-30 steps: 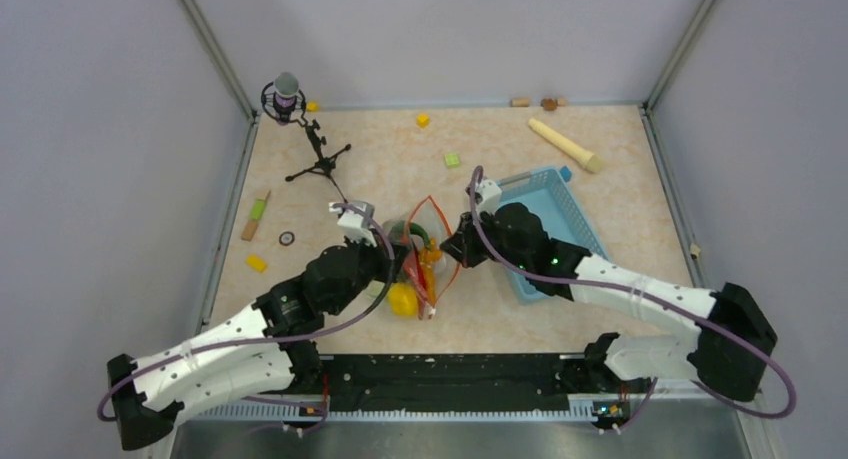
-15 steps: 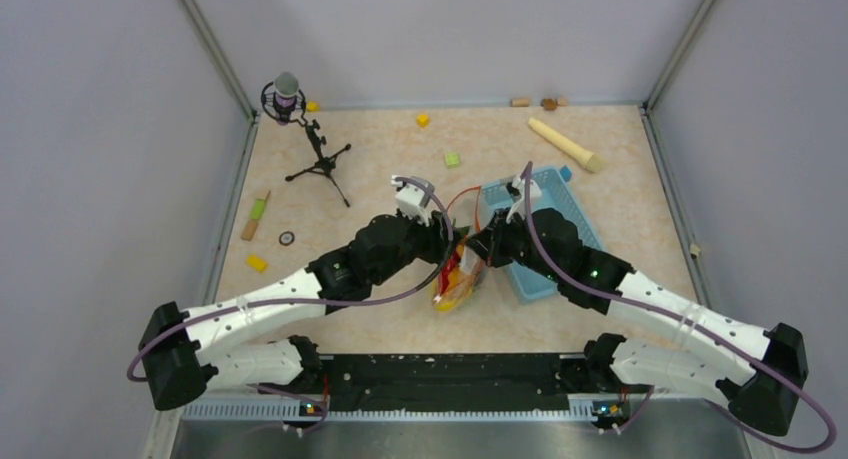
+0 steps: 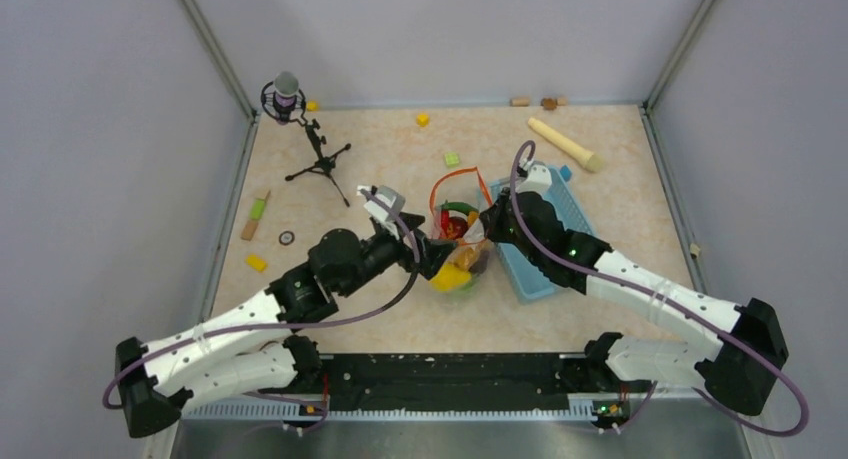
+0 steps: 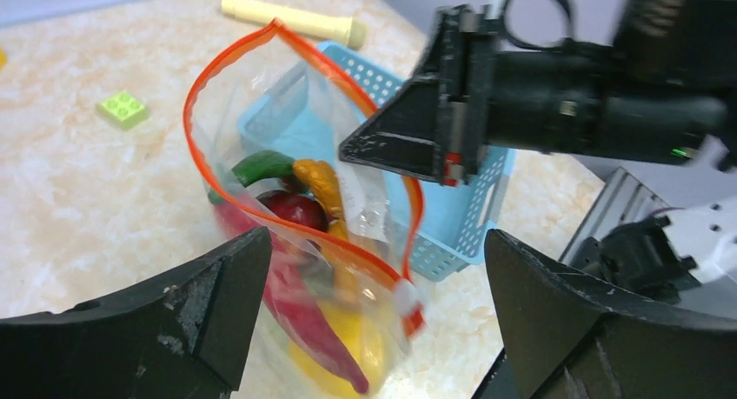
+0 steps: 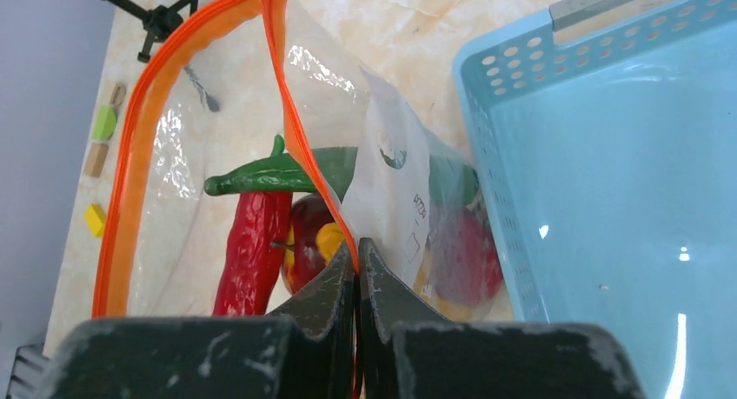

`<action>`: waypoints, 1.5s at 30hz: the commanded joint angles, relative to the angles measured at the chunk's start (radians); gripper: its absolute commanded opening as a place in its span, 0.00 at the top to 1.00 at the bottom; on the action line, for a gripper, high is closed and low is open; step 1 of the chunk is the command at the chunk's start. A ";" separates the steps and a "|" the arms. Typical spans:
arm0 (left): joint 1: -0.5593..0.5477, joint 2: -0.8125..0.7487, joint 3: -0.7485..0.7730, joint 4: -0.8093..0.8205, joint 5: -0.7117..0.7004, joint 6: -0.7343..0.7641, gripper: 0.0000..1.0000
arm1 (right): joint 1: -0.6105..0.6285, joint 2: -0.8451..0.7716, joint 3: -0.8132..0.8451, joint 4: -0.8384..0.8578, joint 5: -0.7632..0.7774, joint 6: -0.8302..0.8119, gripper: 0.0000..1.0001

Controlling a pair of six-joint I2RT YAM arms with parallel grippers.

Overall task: Place the food in the zip-top bag and seal the zipper
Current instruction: Adjust the zipper food storage bag at the center of the board, then zip the zipper food storage bag at the center of the board.

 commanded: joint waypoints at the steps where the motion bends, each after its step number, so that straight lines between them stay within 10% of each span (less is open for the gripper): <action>1: 0.005 -0.138 -0.062 0.015 0.145 0.111 0.03 | -0.024 0.036 0.066 0.030 0.050 0.023 1.00; 15: 0.003 -0.219 -0.298 0.092 0.289 0.165 0.03 | -0.028 0.036 0.045 0.041 0.005 0.003 1.00; 27: 0.003 -0.104 -0.258 0.183 0.143 0.208 0.03 | -0.029 0.015 0.014 0.063 -0.040 -0.005 1.00; 45: 0.004 -0.072 -0.323 0.378 0.095 0.235 0.27 | -0.028 -0.040 -0.018 0.046 -0.026 -0.005 1.00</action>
